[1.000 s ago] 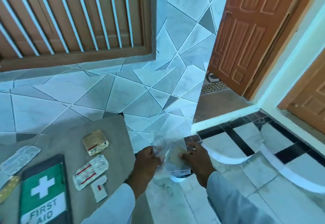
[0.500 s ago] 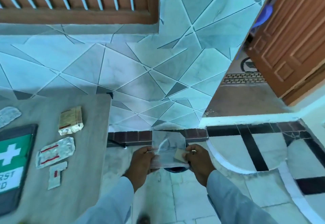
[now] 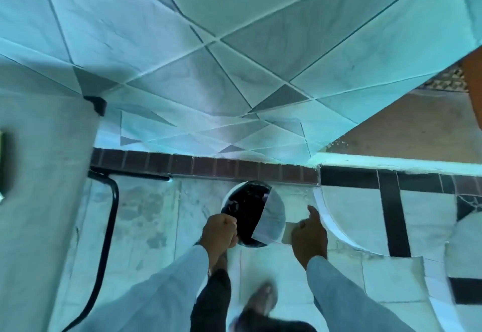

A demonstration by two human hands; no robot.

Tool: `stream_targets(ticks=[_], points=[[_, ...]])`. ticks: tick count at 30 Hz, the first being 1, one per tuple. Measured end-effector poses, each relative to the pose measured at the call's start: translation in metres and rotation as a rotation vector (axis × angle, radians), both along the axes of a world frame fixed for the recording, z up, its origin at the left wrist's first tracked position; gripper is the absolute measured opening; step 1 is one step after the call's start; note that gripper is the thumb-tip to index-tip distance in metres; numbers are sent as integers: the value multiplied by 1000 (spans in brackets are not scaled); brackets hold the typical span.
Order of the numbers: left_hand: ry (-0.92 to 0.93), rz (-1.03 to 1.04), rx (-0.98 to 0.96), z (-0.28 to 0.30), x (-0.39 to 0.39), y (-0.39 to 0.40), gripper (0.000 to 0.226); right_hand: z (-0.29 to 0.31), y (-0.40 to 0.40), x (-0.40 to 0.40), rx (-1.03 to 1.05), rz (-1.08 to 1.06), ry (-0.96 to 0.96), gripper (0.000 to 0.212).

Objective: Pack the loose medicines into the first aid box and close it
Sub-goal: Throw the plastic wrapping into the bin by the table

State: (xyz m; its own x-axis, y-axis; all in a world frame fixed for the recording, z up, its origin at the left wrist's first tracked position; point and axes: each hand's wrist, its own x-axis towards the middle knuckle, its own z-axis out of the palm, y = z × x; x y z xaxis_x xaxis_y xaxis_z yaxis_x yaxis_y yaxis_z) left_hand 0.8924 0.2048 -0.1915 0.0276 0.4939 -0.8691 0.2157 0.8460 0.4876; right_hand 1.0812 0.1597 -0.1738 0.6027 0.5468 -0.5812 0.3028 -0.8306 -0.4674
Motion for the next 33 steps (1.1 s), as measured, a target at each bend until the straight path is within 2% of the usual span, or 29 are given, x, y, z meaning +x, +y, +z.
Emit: stream_targets(ticks=[4,9,14,17,20,25,28,33], points=[[134,-157,26,-67,19,27,19,-73,36,9,-89,240,-53,63],[243,-352,49,-164,34,43,24,-167,59,14,-150,519,-111,50],[336,-294,74,-212,52,47,27,-240,63,15,-208,582,-78,36],[342,-292,92,-226,55,51,26,-260,66,15,-222,584,-28,36],[341,-269,85,-224,55,55,29,-265,69,16,-250,618,3,43],[319,-231,91,-194,51,67,30,-242,82,16,-241,674,31,37],[300,-182,145,-161,46,78,30,-211,95,10,-181,691,23,35],[279,-136,305,-79,27,94,27,-128,120,-18,-5,724,12,34]])
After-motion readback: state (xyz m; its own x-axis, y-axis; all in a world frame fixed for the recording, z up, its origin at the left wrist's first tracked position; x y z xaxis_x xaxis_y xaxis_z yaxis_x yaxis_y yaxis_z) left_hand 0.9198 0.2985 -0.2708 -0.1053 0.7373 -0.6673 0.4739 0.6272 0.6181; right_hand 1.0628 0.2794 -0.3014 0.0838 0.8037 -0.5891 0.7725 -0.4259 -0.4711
